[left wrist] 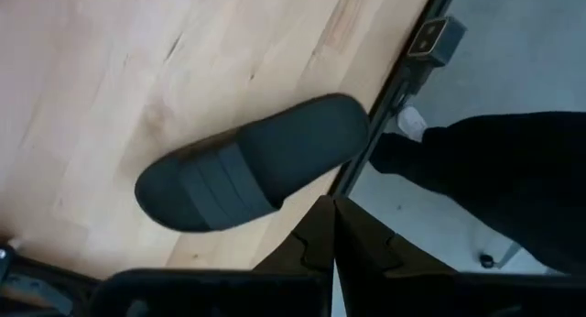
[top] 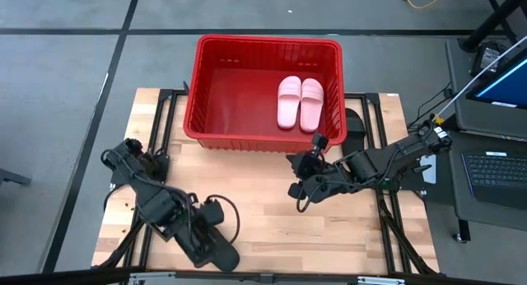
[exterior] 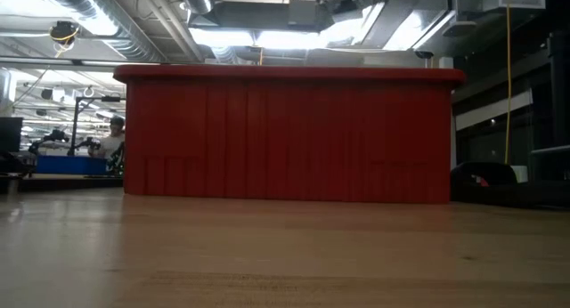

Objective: Pick and place slides into bin
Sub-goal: Put the bottom black slide into the bin

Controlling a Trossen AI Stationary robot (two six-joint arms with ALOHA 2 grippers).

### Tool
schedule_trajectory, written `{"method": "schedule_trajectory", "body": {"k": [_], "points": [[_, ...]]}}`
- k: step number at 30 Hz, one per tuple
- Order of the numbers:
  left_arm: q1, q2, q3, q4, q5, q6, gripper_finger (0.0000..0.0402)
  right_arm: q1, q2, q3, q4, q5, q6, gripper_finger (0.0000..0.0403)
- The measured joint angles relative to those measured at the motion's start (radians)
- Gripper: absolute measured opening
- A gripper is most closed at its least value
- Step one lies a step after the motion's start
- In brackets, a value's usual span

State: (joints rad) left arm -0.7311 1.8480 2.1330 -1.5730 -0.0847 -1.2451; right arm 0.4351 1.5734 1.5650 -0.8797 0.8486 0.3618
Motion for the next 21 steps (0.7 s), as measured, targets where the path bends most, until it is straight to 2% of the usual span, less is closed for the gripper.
{"method": "schedule_trajectory", "body": {"k": [3,6,11,15,21], "points": [[-0.012,0.01,0.0,0.0,0.0,-0.006,0.0002,0.0,0.0,0.0,-0.001,0.0,0.0,0.0005],[-0.016,0.009,-0.009,0.002,-0.022,0.053,0.0003,0.002,0.0,0.0,0.005,-0.018,0.037,0.0005],[-0.021,0.01,-0.017,0.001,-0.182,0.247,0.0001,0.069,0.001,0.0,0.097,-0.056,0.048,0.0005],[-0.031,0.01,-0.017,0.001,-0.178,0.267,0.0005,0.116,0.001,0.001,0.21,-0.051,0.049,0.0005],[-0.069,0.009,-0.049,0.001,-0.188,0.266,0.0002,0.163,0.001,-0.034,0.273,0.001,0.112,0.0005]]}}
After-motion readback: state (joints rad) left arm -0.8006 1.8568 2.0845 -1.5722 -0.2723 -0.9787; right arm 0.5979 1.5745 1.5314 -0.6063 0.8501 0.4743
